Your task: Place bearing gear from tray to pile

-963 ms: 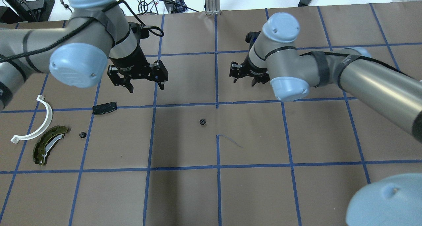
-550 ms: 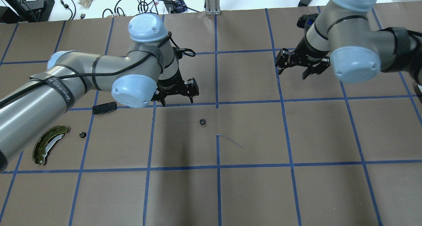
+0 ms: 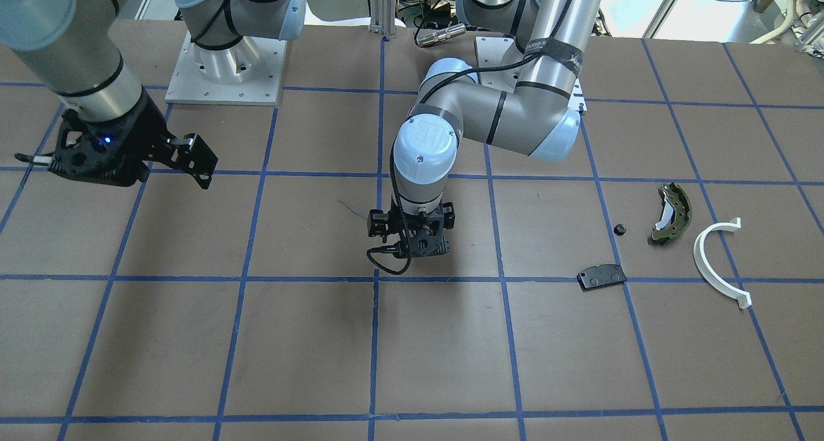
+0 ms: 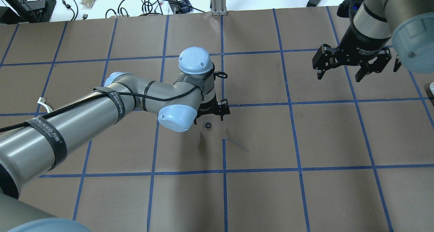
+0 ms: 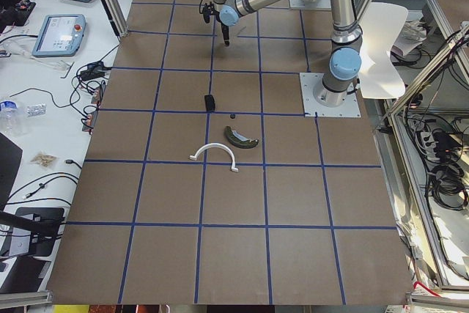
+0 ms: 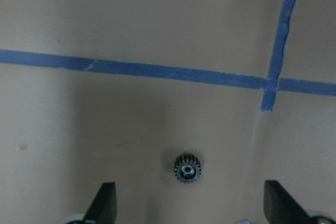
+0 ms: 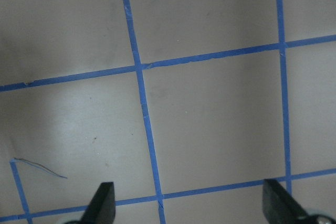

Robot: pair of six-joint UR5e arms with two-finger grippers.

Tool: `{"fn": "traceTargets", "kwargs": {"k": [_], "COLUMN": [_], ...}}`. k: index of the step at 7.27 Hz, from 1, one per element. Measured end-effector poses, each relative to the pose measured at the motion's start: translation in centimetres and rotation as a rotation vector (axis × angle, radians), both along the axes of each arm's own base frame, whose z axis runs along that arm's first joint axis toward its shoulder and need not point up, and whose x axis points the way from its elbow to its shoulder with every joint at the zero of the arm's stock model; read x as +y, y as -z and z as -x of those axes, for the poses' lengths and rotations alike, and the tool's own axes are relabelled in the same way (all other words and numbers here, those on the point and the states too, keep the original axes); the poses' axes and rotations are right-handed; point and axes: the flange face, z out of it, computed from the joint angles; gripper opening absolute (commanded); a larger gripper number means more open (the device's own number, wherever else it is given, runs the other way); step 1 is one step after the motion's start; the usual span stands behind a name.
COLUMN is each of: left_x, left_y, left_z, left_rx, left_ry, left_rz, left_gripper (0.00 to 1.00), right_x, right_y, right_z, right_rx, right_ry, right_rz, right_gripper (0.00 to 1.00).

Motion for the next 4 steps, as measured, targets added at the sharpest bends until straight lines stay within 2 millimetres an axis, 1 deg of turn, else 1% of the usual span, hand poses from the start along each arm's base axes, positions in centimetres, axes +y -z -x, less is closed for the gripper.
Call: {"fn": "traceTargets", "kwargs": {"k": [1, 2, 3, 4], "left_x": [0.4, 0.6, 0.6, 0.8], "left_y": [1.4, 1.9, 1.7, 1.2], "left_z": [0.1, 0.1, 0.0, 0.0], "left_rx": [0.008, 0.017, 0.024, 0.025], "left_ry": [0.010, 0.015, 0.015, 0.015], "left_rz": [0.027, 0.054, 0.073, 0.084], "left_gripper": [0.98, 0.98, 0.90, 0.67], "right_x": [0.2, 0.4, 0.6, 0.8], "right_y": [-0.6, -0.9, -1.2, -1.5], "right_z": [-0.2, -0.9, -1.8, -2.6], "right_rx": [0.015, 0.021, 0.023, 0.023], "right_ry": [-0.013, -0.030, -0.048, -0.064], "right_rz": [-0.006, -0.005, -0.002, 0.003], "right_gripper": [1.00, 1.00, 1.00, 1.00]}}
